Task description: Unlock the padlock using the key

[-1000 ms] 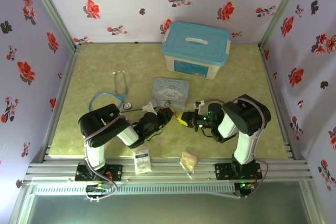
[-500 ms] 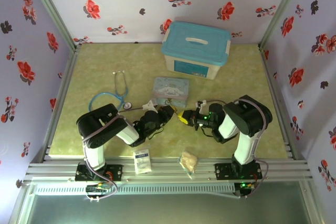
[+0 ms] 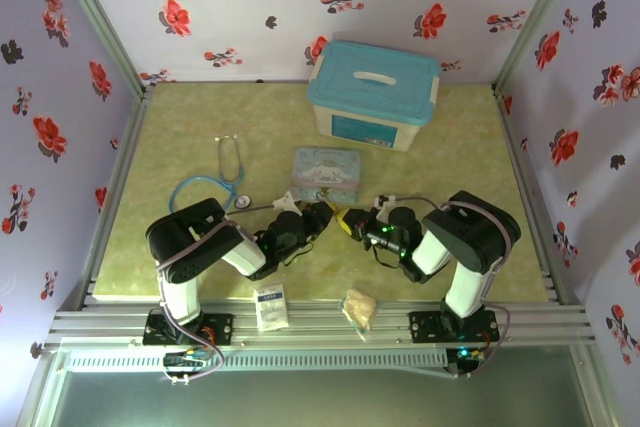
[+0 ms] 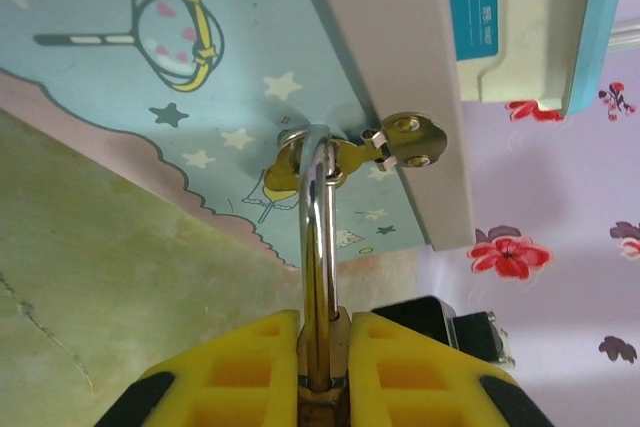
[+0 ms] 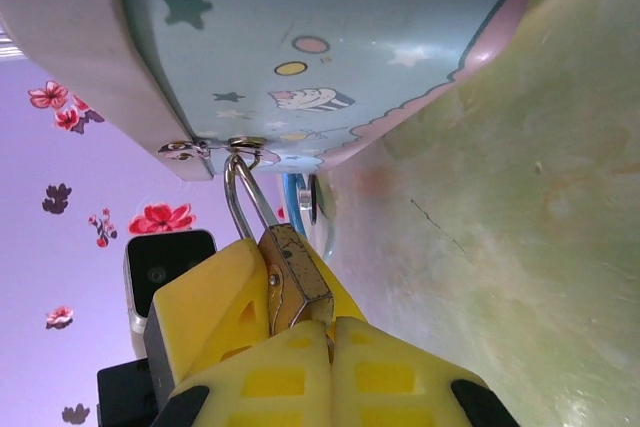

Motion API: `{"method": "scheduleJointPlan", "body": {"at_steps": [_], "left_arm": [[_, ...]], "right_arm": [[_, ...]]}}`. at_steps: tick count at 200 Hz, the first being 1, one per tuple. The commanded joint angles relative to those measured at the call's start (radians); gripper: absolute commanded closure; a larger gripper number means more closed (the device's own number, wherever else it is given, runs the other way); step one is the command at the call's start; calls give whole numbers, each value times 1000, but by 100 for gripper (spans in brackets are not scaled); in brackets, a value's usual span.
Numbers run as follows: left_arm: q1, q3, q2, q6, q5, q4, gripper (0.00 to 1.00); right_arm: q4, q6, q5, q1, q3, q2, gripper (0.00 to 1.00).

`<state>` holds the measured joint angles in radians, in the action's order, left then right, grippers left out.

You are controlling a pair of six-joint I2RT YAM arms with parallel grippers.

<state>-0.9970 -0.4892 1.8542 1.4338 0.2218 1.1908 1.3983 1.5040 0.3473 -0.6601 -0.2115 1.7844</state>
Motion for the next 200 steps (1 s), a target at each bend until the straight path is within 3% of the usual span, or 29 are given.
{"method": "scheduleJointPlan", "body": {"at_steps": [1, 41, 53, 77, 93, 101, 147, 200], "left_arm": [[-32, -42, 3, 12, -73, 119, 100], [-48, -43, -4, 7, -73, 118, 100], [-46, -39, -3, 8, -67, 118, 100], [-42, -30, 0, 8, -56, 118, 100], [-35, -23, 2, 10, -51, 119, 100], [-31, -21, 2, 7, -49, 118, 100], [-13, -9, 9, 9, -43, 118, 100], [1, -1, 21, 14, -47, 118, 100]], "right_arm": [[-12, 2, -86, -33, -32, 14, 100], [-12, -37, -89, -35, -49, -7, 100], [-12, -42, -90, -36, -45, -19, 91], [-12, -58, -121, -36, 7, -40, 83], [-13, -61, -131, -38, 43, -43, 68], [-12, -58, -126, -38, 55, -40, 65], [-12, -72, -127, -39, 93, -57, 72], [-13, -70, -122, -41, 92, -60, 89]]}}
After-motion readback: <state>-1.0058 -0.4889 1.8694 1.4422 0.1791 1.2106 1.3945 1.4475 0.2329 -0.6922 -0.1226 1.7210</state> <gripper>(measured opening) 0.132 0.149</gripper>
